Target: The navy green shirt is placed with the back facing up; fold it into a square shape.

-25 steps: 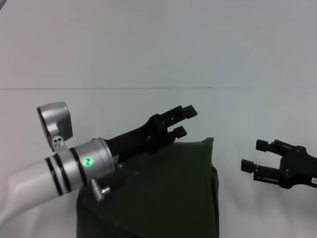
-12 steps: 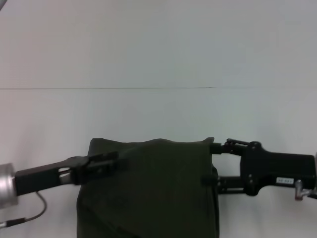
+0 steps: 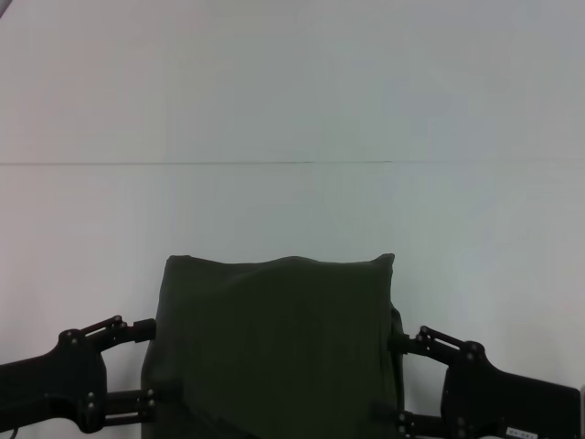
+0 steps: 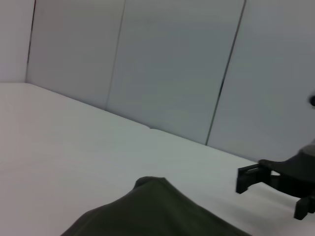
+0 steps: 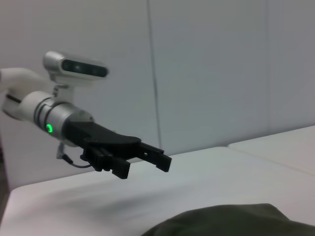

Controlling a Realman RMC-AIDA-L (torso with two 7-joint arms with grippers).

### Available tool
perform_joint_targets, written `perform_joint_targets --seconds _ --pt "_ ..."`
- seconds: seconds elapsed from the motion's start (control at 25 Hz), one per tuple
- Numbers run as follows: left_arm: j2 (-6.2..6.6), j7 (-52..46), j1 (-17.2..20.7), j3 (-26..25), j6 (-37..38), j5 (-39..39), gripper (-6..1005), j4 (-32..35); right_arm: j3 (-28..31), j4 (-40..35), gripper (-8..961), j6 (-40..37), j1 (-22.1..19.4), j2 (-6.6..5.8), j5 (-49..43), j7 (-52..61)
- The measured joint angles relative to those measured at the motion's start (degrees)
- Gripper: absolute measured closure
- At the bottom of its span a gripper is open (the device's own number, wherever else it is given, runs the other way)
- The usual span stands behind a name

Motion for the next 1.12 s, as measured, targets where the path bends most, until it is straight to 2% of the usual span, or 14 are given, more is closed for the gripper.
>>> perform_joint_targets --seconds 0.16,0.48,1.12 --pt "0.19 0.9 -0.9 -0.3 -1.6 1.5 79 -1.3 0.7 2.8 53 -0.1 -3.1 -0.02 2.6 -5.0" --pt "0.72 0.6 -1.6 -0.9 -0.8 7.5 80 -1.0 0.6 2.4 53 0.1 -6.6 -0.32 1.8 -7.6" --pt "0.52 1.0 -0.9 -2.3 -0.6 9.9 79 -0.9 0.1 1.4 53 1.8 -5.6 -0.49 1.8 -7.7"
